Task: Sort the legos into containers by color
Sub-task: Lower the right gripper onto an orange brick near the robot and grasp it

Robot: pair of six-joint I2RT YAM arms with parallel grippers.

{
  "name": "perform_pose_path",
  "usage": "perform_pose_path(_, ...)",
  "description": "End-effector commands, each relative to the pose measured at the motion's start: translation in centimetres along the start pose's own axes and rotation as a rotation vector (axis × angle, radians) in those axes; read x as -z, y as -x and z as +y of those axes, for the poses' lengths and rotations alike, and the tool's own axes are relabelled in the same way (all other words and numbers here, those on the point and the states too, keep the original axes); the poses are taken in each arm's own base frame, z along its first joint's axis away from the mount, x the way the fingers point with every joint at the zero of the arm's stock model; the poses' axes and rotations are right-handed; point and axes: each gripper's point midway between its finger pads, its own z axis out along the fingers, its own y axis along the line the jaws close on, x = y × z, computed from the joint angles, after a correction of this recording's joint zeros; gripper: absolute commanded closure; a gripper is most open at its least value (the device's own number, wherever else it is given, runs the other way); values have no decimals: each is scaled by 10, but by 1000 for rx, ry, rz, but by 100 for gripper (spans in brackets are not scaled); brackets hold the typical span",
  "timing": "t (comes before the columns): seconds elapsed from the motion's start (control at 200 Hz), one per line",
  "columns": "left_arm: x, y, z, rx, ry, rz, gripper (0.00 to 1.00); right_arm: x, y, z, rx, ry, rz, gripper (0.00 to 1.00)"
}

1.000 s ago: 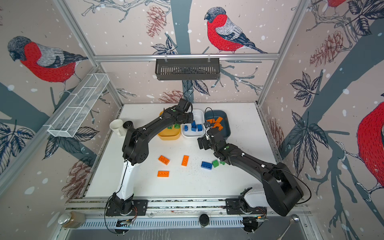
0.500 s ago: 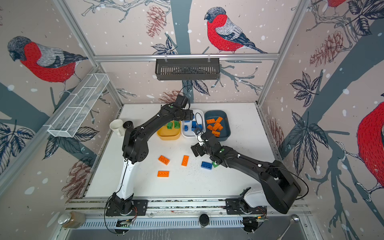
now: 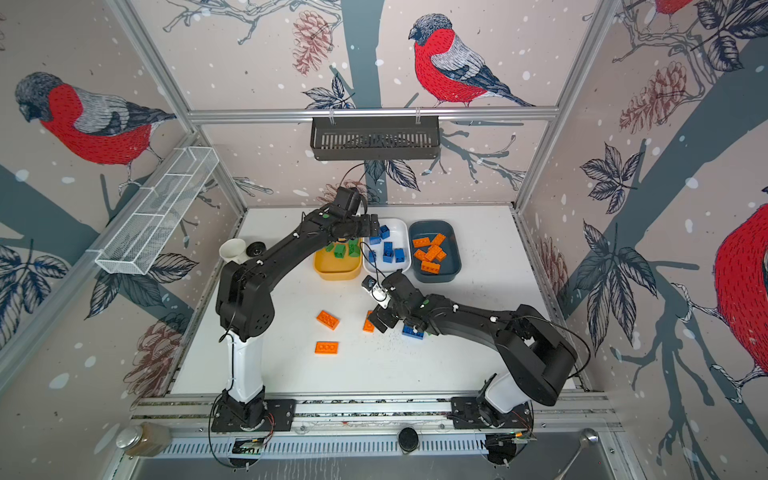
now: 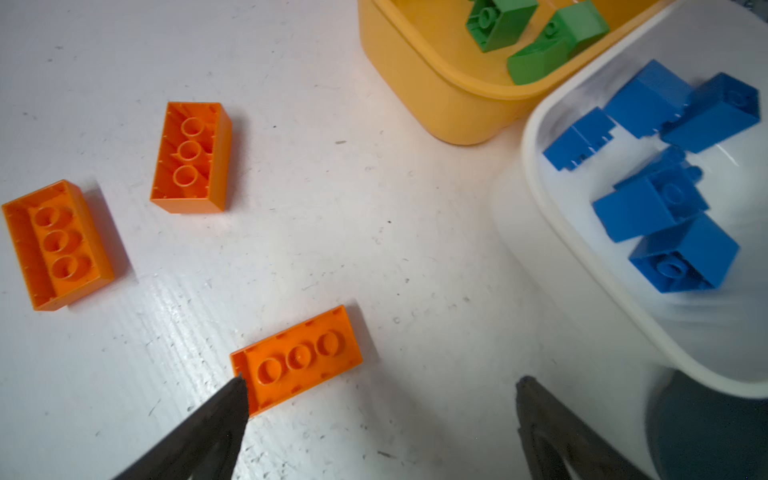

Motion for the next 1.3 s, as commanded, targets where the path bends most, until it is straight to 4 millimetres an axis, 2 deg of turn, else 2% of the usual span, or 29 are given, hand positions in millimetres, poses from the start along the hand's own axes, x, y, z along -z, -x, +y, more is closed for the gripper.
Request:
perform_pose_path(0.0, 14, 17, 18, 68, 50, -99, 3, -9, -6, 17, 69, 72, 45, 0)
perform_pose_path(0.165, 29, 14, 55, 133, 111, -150, 3, -25, -14, 31, 96, 133, 106, 0)
perform_pose_path(0.29, 35, 7, 78, 181, 136, -152, 3, -36, -18, 32, 109, 134, 141, 0)
perform_pose_path(0.46, 39, -2, 94, 213, 157, -150, 3, -43, -25, 33, 124, 143, 177, 0)
perform_pose_path(0.79, 38, -6, 100, 222, 170, -142, 3, -49, -45, 37, 152, 173, 270, 7)
perform_pose_path(1.026, 37, -7, 101, 224, 172, -139, 3, -47, -56, 40, 136, 198, 325, 21)
perform_pose_path(1.171, 40, -7, 100, 211, 176, -124, 3, -47, -56, 37, 116, 188, 326, 28)
perform_pose_path(1.296, 43, -6, 95, 207, 147, -130, 3, -44, -47, 32, 102, 173, 293, 35)
